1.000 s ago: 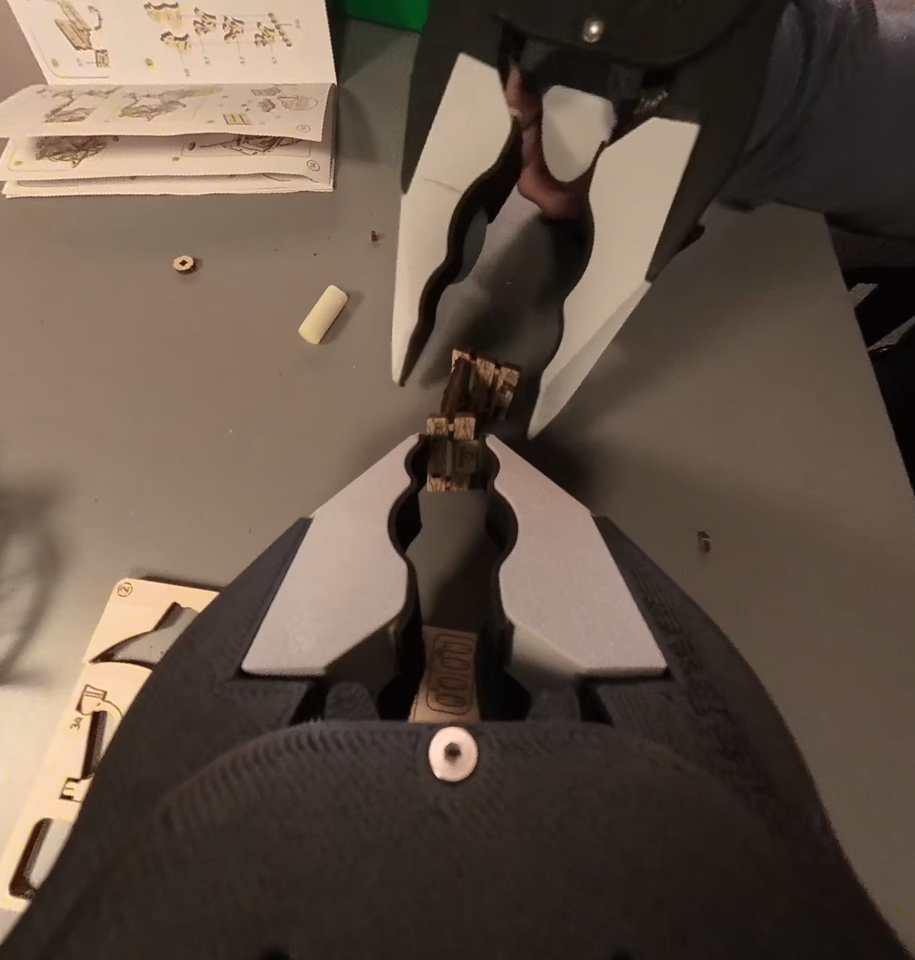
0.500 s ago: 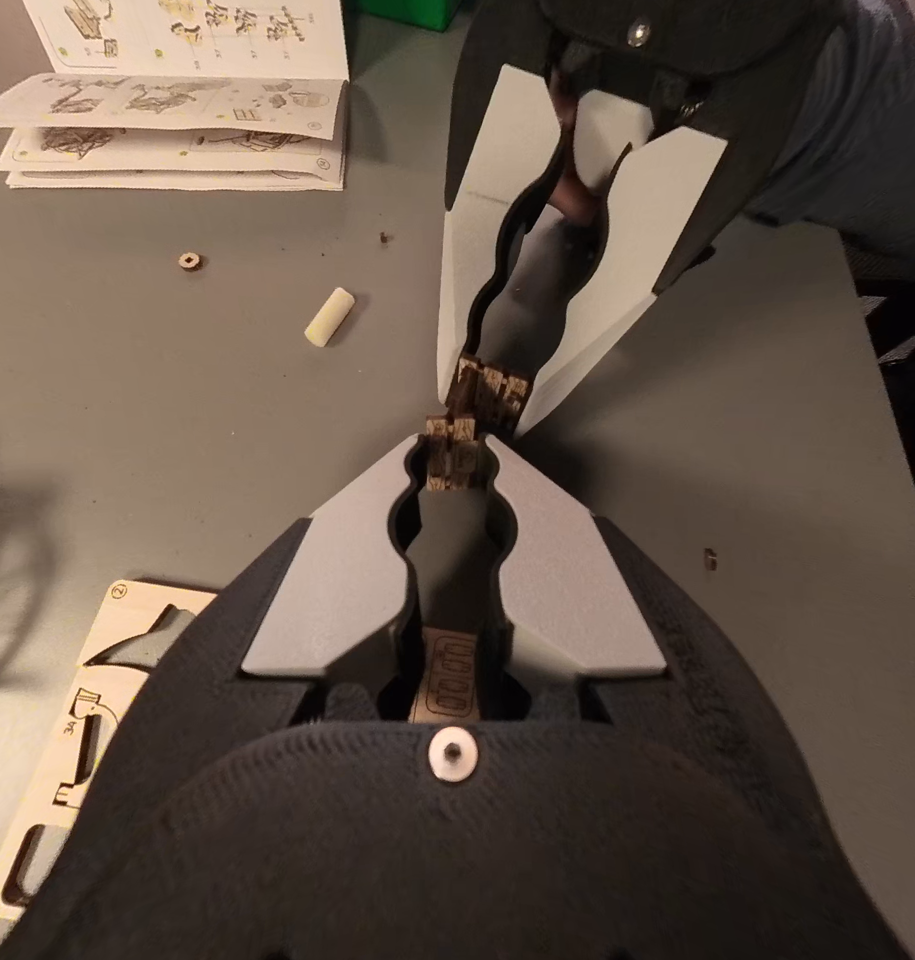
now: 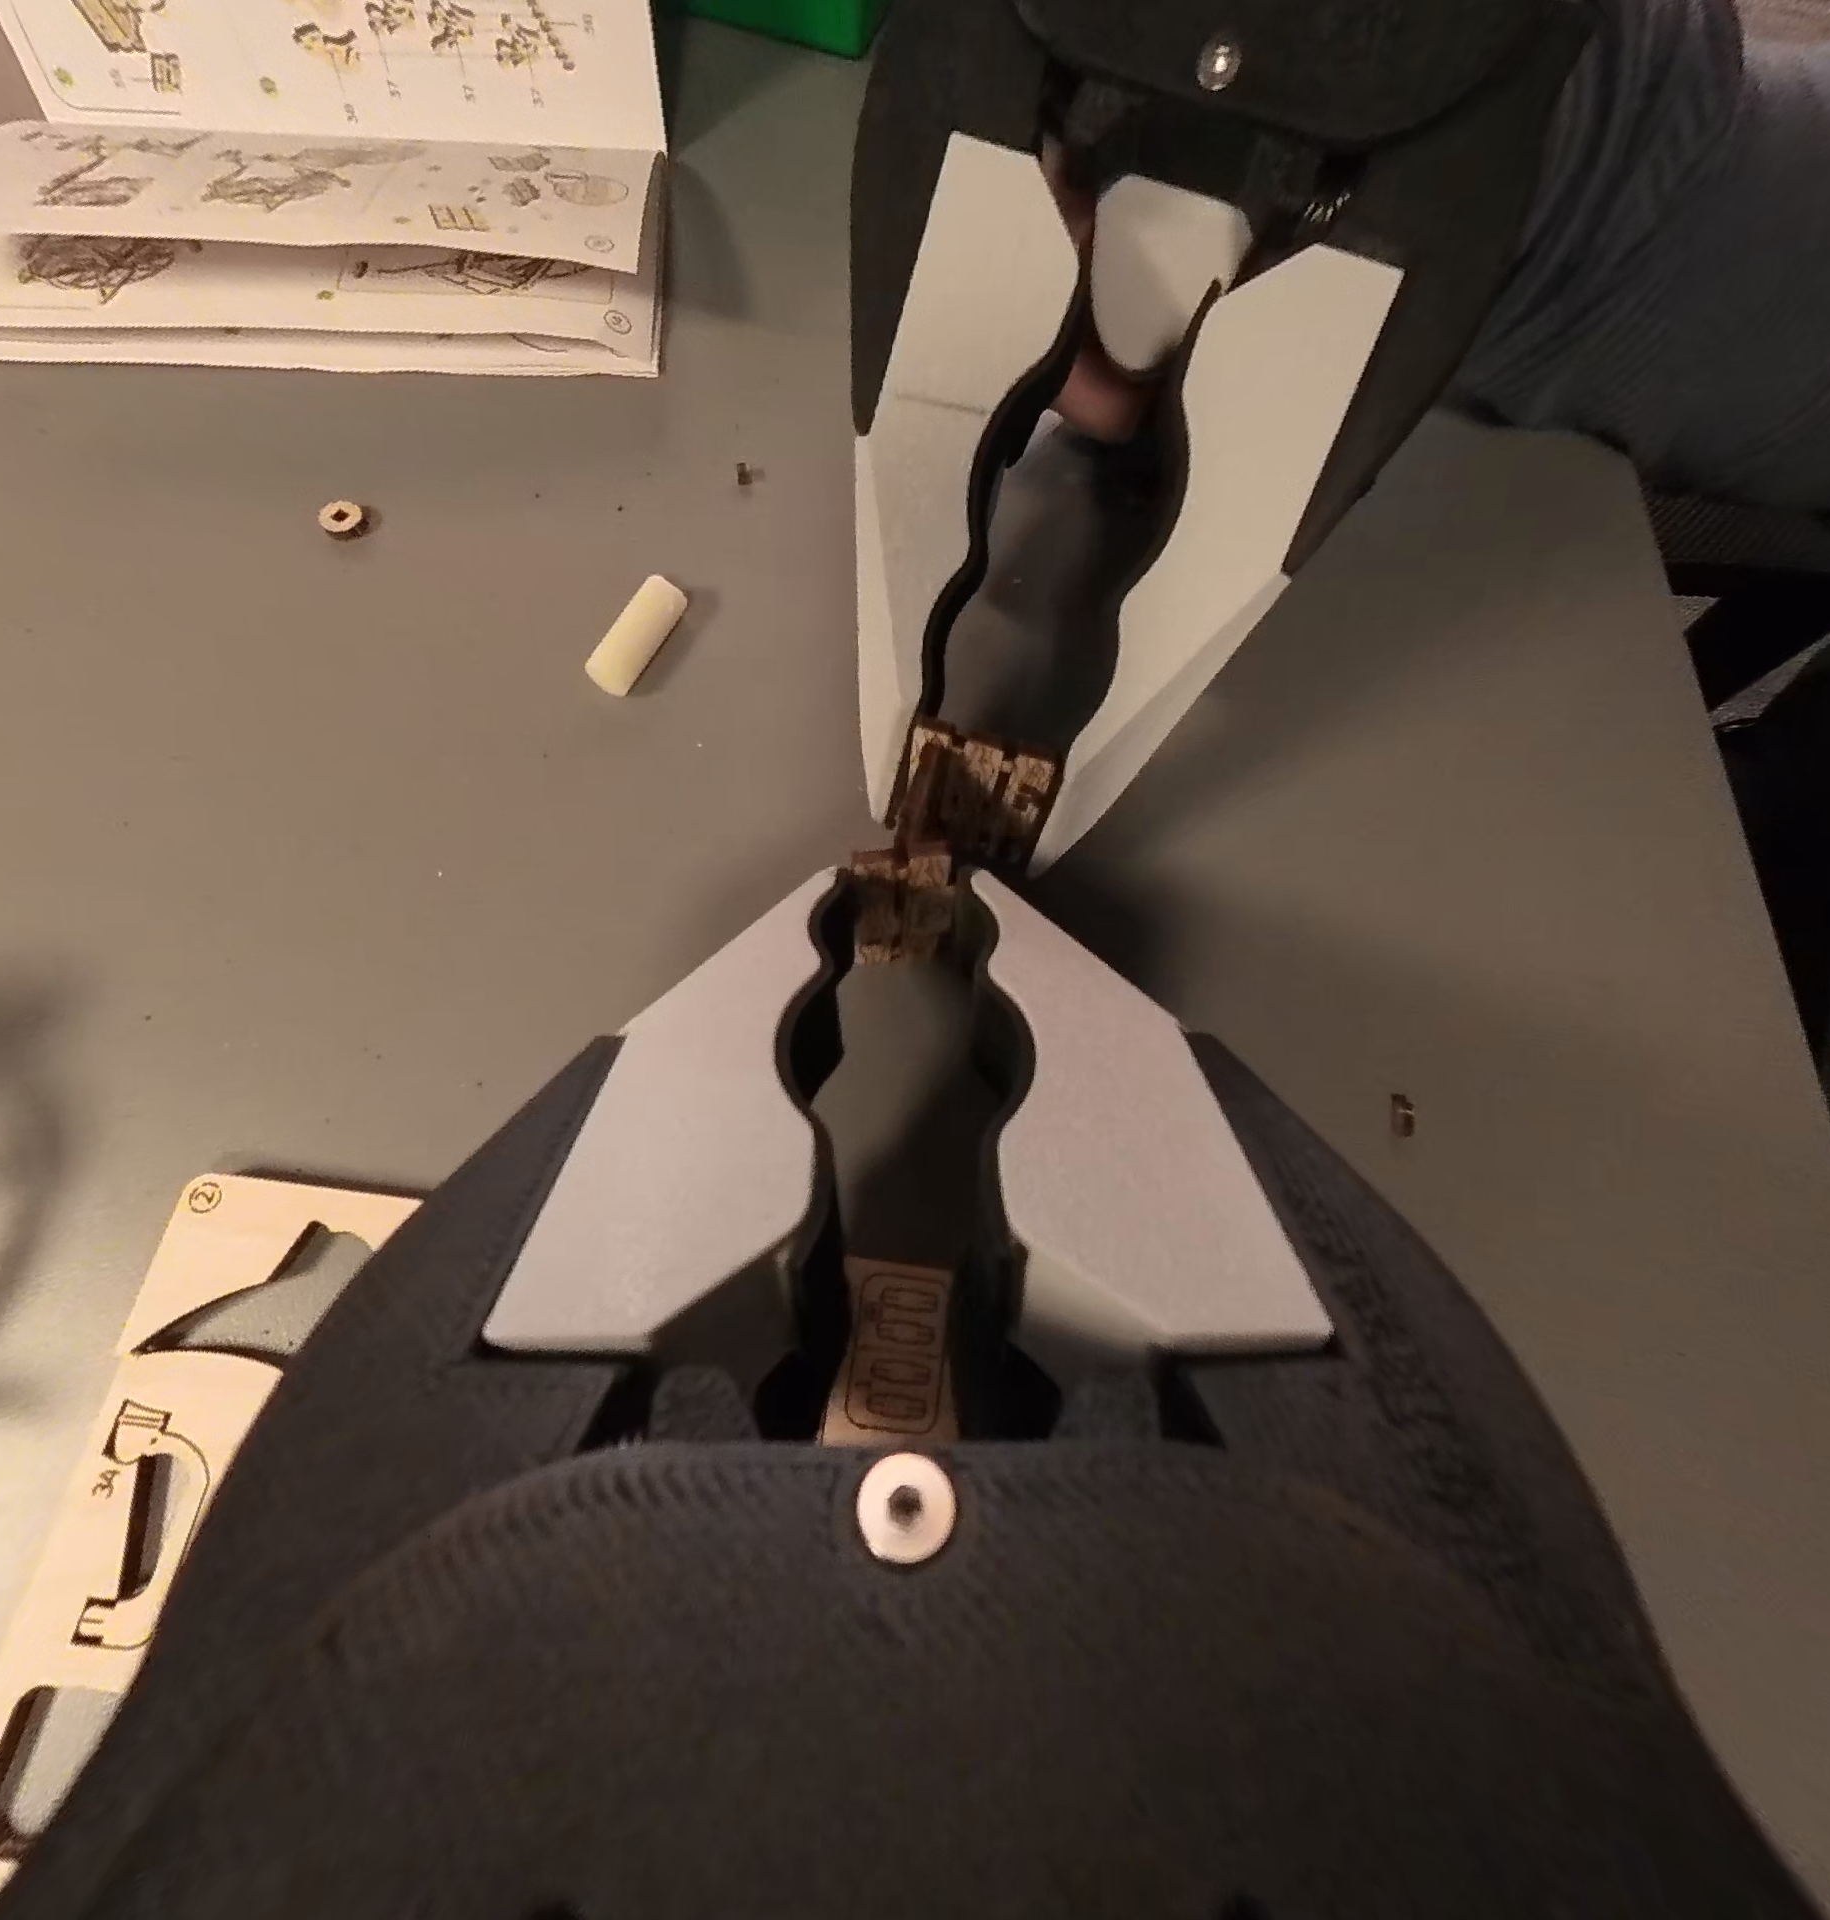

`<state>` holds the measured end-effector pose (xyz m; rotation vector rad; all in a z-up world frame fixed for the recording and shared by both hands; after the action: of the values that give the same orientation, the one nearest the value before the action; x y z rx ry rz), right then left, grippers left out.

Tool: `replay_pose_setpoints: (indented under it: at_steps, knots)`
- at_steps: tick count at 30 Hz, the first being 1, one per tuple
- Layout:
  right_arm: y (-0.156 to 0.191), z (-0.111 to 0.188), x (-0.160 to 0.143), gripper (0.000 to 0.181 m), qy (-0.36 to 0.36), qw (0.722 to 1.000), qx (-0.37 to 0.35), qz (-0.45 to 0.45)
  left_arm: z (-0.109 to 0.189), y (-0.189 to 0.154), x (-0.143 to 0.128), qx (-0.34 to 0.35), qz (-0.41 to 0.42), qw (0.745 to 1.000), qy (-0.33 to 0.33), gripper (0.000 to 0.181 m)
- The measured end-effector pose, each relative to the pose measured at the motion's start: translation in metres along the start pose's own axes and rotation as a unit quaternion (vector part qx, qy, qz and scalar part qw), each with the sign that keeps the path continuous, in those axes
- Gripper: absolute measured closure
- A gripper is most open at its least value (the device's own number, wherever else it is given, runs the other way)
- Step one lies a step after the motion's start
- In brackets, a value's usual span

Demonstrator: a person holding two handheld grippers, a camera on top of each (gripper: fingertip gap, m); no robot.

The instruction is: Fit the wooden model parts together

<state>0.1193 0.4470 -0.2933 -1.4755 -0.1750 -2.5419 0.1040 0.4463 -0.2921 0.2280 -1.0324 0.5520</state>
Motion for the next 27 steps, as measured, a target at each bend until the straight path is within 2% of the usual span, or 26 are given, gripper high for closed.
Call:
replay_pose_setpoints:
  at_steps: [6,9,12,16,19,22,24,27]
  knots:
    - [0.000,0.000,0.000,0.156,-0.001,1.000,0.004,-0.008,0.000,-0.001,0.000,-0.003,-0.001,1.000,0.000,0.163]
    - [0.000,0.000,-0.001,0.148,0.002,1.000,0.011,-0.016,0.000,-0.003,0.000,-0.010,-0.003,1.000,0.001,0.163]
    - [0.001,-0.001,0.001,0.155,-0.003,1.000,0.021,-0.015,0.000,-0.004,0.000,-0.013,-0.006,1.000,0.001,0.163]
    - [0.001,-0.001,0.005,0.155,-0.012,1.000,0.025,0.004,0.003,-0.005,-0.001,-0.011,-0.029,1.000,-0.003,0.163]
    - [-0.001,0.004,0.016,0.156,-0.036,0.998,0.007,0.055,0.016,-0.004,0.013,0.011,-0.094,0.993,-0.067,0.163]
    - [-0.008,0.017,0.043,0.156,-0.049,0.987,-0.029,0.153,0.043,-0.003,0.041,0.056,-0.197,0.962,-0.183,0.164]
    - [-0.013,0.027,0.069,0.156,-0.051,0.969,-0.056,0.236,0.063,-0.006,0.059,0.082,-0.252,0.931,-0.251,0.164]
    - [-0.013,0.033,0.101,0.156,-0.027,0.928,-0.085,0.361,0.085,-0.003,0.073,0.128,-0.291,0.900,-0.298,0.164]
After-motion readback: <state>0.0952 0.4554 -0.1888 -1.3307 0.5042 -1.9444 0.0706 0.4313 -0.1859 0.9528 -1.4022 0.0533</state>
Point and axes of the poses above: each gripper's, where its closed fingertips meet, z back along the fingers, x out of its top, y = z × x across the jaws, the point moved 1 cm from there along z, back along the fingers, and after that the axes turned 7 degrees about -y, right-handed, at the moved point
